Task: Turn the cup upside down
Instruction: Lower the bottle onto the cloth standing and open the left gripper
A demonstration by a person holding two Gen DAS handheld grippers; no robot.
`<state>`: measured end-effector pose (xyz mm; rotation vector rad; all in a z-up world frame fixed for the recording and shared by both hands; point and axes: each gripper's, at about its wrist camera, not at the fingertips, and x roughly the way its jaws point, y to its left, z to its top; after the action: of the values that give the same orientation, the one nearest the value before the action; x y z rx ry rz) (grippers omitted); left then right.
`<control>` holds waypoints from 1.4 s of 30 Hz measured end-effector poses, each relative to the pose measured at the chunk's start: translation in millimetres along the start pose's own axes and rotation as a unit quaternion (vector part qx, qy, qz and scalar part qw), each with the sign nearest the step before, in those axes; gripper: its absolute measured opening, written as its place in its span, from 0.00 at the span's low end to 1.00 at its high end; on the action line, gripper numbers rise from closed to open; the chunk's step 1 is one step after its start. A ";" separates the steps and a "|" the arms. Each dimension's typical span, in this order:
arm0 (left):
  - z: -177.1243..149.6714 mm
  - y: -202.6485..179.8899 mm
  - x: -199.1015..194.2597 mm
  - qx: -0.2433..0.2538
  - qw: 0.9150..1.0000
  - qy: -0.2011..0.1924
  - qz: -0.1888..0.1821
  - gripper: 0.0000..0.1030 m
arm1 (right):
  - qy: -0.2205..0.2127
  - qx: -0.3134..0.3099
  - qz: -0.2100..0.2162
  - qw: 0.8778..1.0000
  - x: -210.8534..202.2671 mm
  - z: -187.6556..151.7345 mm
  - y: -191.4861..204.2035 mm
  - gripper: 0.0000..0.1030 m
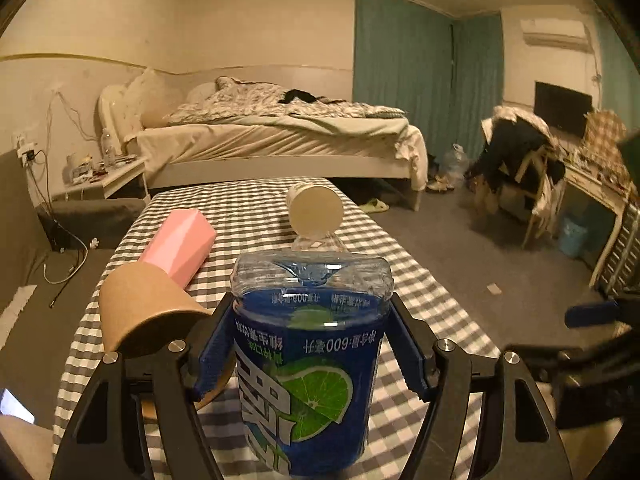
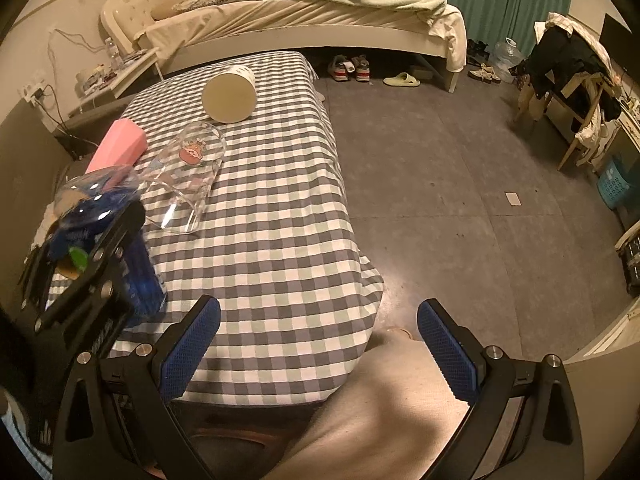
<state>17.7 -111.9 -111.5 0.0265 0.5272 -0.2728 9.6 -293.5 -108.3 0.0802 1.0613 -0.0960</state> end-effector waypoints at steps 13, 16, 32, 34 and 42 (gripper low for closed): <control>-10.9 9.4 -11.9 -0.007 0.997 0.071 -0.008 0.72 | -0.007 -0.009 0.003 1.000 -5.6 3.5 13.0 0.96; -10.0 9.2 -12.9 -0.007 0.997 0.075 -0.009 0.78 | -0.010 -0.009 0.005 1.000 -10.4 2.2 13.9 0.96; 41.8 16.2 -46.9 -0.032 0.997 0.061 -0.017 0.82 | -0.059 0.006 0.007 0.998 -54.1 5.9 6.1 0.96; 53.8 18.4 -58.1 -0.037 0.998 0.051 -0.015 0.82 | -0.072 0.007 0.009 0.997 -64.5 7.7 5.0 0.96; 72.5 34.8 -91.4 -0.019 0.995 0.084 0.045 0.82 | -0.122 -0.001 0.037 0.992 -103.6 7.0 10.5 0.96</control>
<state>-13.0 -62.3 -4.6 0.0370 0.6972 -0.1742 -33.3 -279.7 -14.2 0.1044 0.8137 -0.0360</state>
